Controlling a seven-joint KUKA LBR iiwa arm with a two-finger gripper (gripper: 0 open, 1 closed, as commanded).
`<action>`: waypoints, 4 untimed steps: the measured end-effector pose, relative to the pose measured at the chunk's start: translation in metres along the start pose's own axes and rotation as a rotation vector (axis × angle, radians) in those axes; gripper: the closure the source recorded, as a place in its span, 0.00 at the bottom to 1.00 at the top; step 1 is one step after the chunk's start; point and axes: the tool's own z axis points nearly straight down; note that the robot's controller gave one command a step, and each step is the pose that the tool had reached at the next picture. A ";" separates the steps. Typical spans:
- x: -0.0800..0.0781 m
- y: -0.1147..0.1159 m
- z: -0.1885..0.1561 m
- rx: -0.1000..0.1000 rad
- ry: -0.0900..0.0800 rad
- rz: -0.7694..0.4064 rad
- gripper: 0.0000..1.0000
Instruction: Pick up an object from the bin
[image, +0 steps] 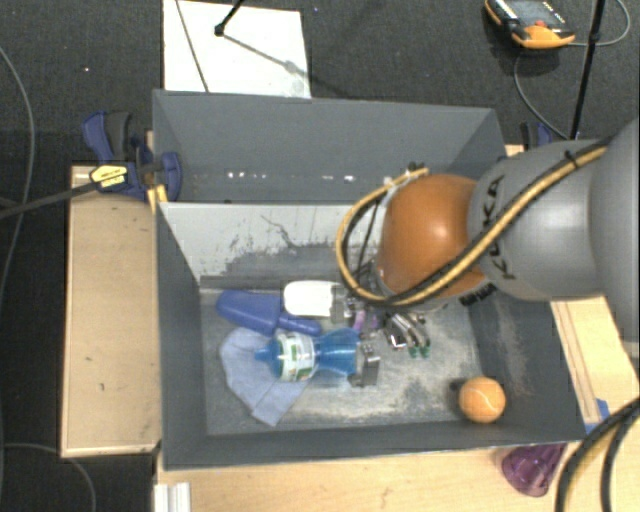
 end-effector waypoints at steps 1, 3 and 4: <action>-0.008 0.013 0.029 -0.007 0.002 -0.012 0.00; 0.027 0.009 0.036 -0.001 -0.001 0.233 1.00; 0.015 0.005 -0.007 0.000 0.007 0.233 1.00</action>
Offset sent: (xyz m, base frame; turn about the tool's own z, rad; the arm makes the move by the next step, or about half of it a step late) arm -0.0275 0.0049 -0.0362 0.2307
